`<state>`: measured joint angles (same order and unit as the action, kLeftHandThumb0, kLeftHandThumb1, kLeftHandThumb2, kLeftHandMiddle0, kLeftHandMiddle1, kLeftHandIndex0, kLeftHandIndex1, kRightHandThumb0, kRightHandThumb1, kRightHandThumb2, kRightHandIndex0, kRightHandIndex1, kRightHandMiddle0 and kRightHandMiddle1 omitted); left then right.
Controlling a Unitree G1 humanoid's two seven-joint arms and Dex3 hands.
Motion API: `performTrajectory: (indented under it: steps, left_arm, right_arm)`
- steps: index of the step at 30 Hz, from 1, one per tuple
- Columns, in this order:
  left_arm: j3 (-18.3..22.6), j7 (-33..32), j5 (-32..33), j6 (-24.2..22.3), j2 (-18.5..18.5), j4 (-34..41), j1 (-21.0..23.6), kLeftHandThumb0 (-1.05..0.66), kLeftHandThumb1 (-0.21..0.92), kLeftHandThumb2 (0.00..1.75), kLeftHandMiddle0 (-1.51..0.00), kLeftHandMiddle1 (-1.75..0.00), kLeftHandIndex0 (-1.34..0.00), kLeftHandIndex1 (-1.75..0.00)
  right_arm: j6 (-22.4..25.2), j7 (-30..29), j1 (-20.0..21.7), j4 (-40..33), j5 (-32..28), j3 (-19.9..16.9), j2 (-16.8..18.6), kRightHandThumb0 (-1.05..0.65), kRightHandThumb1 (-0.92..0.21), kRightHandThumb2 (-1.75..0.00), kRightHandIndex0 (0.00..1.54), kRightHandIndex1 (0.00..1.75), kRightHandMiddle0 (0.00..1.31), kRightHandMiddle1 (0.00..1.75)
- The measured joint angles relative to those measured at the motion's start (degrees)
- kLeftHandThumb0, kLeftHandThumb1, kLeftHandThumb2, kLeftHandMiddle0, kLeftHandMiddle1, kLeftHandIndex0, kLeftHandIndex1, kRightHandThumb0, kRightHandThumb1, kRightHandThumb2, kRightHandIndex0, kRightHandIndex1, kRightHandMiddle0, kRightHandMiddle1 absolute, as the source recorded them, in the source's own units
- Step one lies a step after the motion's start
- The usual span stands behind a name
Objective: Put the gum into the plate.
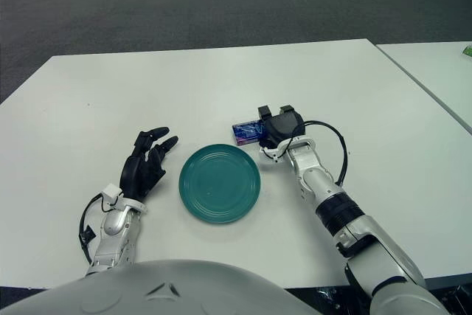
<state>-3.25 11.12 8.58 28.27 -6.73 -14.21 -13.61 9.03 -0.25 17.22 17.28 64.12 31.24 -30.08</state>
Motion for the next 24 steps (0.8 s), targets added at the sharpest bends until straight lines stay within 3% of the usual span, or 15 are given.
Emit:
performTrajectory:
  steps: [12,24]
  left_arm:
    - [0.1,0.3,0.5,-0.1,0.0,0.1,0.0,-0.91,0.92,0.85,-0.42,-0.57,-0.14,-1.08]
    - [0.1,0.5,0.7,-0.1,0.0,0.1,0.0,-0.89,0.92,0.84,-0.42,-0.58,-0.17,-1.10]
  right_arm:
    - [-0.2,4.6,3.7,-0.8,-3.1,-4.2,-1.5,-0.40,-0.61,-0.94,0.31,0.56,0.39,1.75]
    - [1.1,3.4,4.1,-6.1,-4.8,-8.2,-1.7,-0.39,-0.67,-0.85,0.32,0.43,0.35,1.75]
